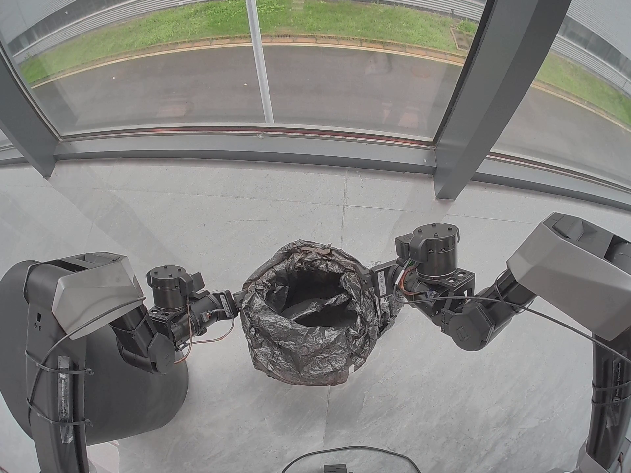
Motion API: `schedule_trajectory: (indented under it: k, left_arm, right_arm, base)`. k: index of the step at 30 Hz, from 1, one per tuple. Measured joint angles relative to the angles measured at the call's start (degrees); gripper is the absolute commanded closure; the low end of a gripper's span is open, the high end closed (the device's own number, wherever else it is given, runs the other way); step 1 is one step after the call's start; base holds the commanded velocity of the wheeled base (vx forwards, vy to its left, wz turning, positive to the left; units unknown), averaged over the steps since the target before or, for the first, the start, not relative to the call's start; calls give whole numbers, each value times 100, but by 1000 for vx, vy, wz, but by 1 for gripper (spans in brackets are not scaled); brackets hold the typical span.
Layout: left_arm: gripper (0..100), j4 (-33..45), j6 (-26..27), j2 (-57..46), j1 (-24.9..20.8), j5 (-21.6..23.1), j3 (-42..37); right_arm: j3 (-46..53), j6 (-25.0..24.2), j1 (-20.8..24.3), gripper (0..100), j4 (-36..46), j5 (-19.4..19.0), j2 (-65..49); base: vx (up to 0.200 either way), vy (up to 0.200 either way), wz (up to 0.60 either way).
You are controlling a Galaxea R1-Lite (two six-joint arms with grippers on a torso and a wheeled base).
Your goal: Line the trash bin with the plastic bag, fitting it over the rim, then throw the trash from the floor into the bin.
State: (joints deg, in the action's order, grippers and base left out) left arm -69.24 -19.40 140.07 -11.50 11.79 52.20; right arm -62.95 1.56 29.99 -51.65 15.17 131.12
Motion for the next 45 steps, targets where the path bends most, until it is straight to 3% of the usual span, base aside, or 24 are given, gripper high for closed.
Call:
schedule_trajectory:
  k: [30,45]
  left_arm:
    - [0,-272,-26,-54,-24,-2,-173]
    - [0,-213,-406,-1085,-79,0,-851]
  right_arm:
    - [-540,-44,-413,0,-62,-11,833]
    - [-524,-28,-339,0,1,67,317]
  base:
    - [0,0,0]
    - [0,0,0]
